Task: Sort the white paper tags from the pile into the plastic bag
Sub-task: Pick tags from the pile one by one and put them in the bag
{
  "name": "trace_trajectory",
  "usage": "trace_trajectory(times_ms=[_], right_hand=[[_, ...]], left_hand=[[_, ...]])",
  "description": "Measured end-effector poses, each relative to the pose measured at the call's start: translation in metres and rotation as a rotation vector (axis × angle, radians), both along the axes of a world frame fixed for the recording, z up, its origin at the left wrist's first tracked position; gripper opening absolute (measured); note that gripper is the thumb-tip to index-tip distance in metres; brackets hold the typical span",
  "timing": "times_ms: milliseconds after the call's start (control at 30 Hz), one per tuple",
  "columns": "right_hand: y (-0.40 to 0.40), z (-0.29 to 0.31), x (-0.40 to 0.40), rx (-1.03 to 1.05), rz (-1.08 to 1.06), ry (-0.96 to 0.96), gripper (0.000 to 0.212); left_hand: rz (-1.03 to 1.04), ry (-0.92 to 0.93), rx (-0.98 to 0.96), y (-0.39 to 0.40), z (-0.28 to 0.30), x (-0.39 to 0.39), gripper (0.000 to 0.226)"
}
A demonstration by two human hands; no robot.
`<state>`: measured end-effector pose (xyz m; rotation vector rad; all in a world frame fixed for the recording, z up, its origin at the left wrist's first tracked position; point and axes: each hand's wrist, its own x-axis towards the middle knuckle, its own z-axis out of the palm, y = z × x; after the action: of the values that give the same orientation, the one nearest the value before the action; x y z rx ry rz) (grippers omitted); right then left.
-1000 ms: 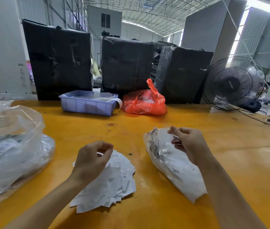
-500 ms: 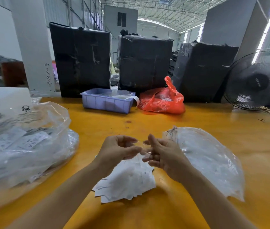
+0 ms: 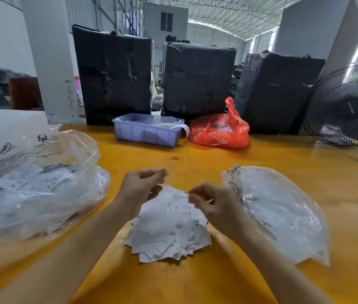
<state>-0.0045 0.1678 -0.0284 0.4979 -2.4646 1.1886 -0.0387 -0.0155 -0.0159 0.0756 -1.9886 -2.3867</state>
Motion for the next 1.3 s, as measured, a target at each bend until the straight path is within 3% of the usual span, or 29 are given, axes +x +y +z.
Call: trace_trajectory(times_ms=[100, 167, 267, 333, 400, 533, 600, 767, 933, 1000, 1133, 1300], right_hand=[[-0.009, -0.011, 0.0, 0.325, 0.222, 0.056, 0.029], [-0.013, -0.015, -0.003, 0.506, 0.304, 0.118, 0.031], [-0.011, -0.017, -0.004, 0.531, 0.282, 0.18, 0.023], [-0.009, -0.016, -0.003, 0.452, 0.167, 0.186, 0.023], [-0.006, -0.013, -0.004, 0.226, 0.003, 0.126, 0.019], [0.003, -0.002, -0.008, -0.476, -0.014, -0.31, 0.015], [0.006, 0.001, -0.007, -0.661, 0.034, -0.458, 0.013], [0.004, 0.002, -0.007, -0.753, 0.061, -0.557, 0.002], [0.002, -0.002, -0.005, -0.517, -0.021, -0.391, 0.013], [0.003, 0.0, -0.006, -0.571, -0.057, -0.335, 0.008], [0.011, 0.009, -0.008, -0.852, -0.07, -0.302, 0.025], [0.011, 0.013, -0.005, -0.902, -0.04, -0.294, 0.008]], left_hand=[[0.085, -0.015, 0.056, -0.003, -0.005, -0.004, 0.011], [0.082, -0.015, 0.078, -0.004, -0.006, -0.005, 0.01], [0.049, -0.002, 0.145, -0.004, -0.005, -0.004, 0.006], [0.026, 0.011, 0.145, -0.002, -0.004, -0.002, 0.005], [0.016, 0.011, 0.126, -0.001, -0.004, -0.001, 0.005], [-0.005, 0.019, 0.066, -0.001, -0.004, 0.0, 0.007], [-0.028, 0.027, 0.053, 0.0, -0.004, 0.0, 0.005], [-0.077, 0.001, 0.042, 0.006, -0.006, 0.004, 0.004], [-0.149, -0.005, -0.01, 0.019, -0.008, 0.01, 0.016], [-0.149, 0.008, -0.014, 0.022, -0.008, 0.012, 0.016], [-0.179, 0.01, -0.039, 0.023, -0.007, 0.014, 0.015], [-0.22, 0.011, -0.082, 0.025, -0.008, 0.017, 0.014]])
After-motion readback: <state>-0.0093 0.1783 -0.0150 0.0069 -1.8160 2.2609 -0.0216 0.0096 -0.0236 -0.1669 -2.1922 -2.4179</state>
